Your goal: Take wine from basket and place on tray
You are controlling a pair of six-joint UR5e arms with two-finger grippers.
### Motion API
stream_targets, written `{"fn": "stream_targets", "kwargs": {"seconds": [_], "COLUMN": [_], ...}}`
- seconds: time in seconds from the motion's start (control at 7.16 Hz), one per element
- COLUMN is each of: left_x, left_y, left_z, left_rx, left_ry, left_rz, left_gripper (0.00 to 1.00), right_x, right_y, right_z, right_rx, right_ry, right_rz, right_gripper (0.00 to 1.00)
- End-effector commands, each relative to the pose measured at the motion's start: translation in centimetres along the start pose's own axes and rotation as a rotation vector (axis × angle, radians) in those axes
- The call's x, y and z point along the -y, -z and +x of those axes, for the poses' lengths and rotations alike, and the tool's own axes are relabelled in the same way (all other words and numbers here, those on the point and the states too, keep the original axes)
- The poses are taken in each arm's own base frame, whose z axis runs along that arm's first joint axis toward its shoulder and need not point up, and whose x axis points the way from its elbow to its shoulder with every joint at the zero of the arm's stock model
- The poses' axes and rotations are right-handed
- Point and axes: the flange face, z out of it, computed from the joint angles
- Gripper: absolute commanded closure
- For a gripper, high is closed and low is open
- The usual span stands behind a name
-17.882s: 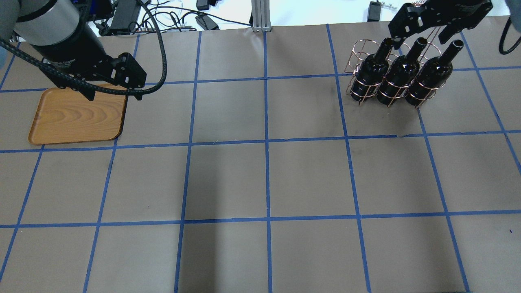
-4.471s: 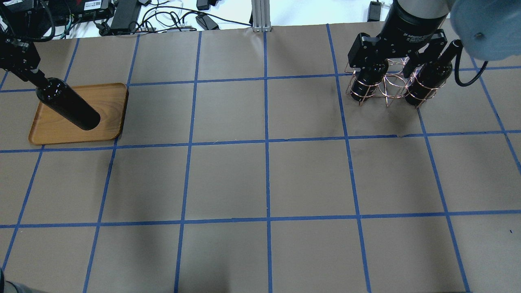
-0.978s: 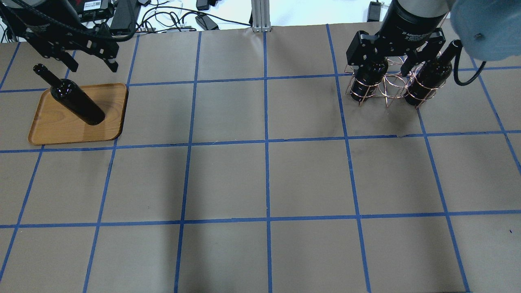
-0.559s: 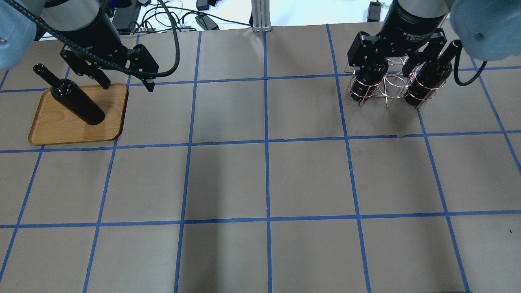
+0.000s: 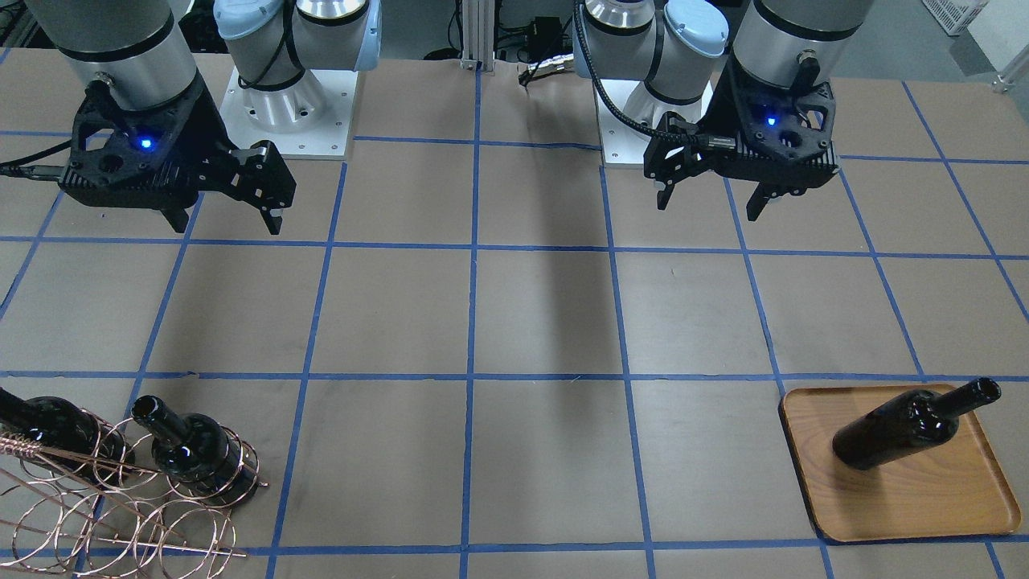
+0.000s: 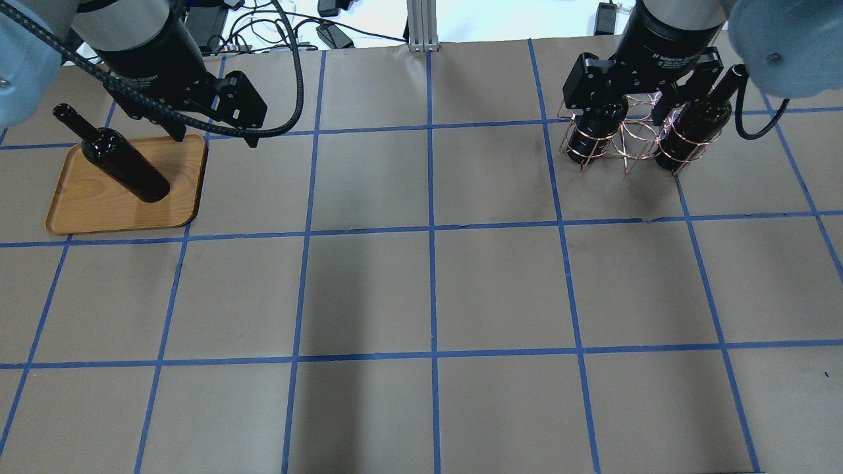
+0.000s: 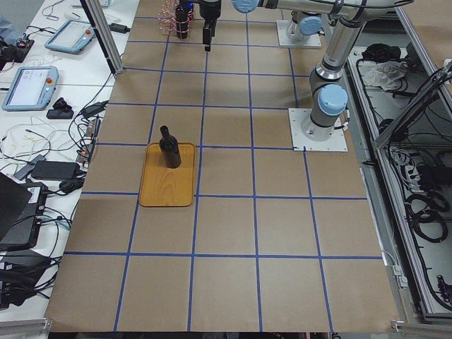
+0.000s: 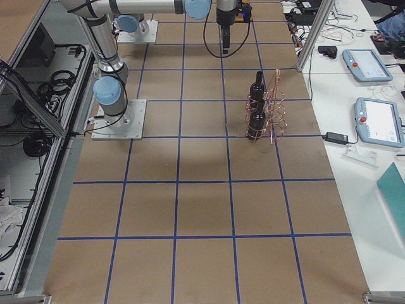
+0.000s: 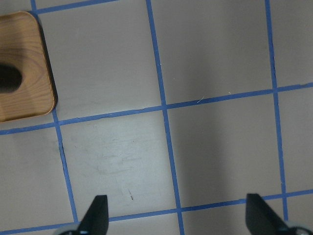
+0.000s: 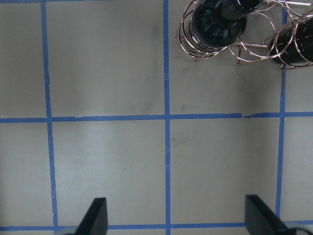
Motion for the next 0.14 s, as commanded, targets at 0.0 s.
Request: {"fn": "stream_targets", "kwargs": {"seconds": [0.0], "left_x": [-0.17], "left_y": [0.16], "left_z": [0.09], "left_rx": [0.0], "left_ry": [-0.001], "left_rz": [0.003], "left_gripper": [0.0], "right_x": [0.0], "right_y": [-0.03], "right_z": [0.13], "right_rx": [-0.003], "right_ry": [-0.002], "right_rz": [-0.003], "right_gripper": [0.0]}}
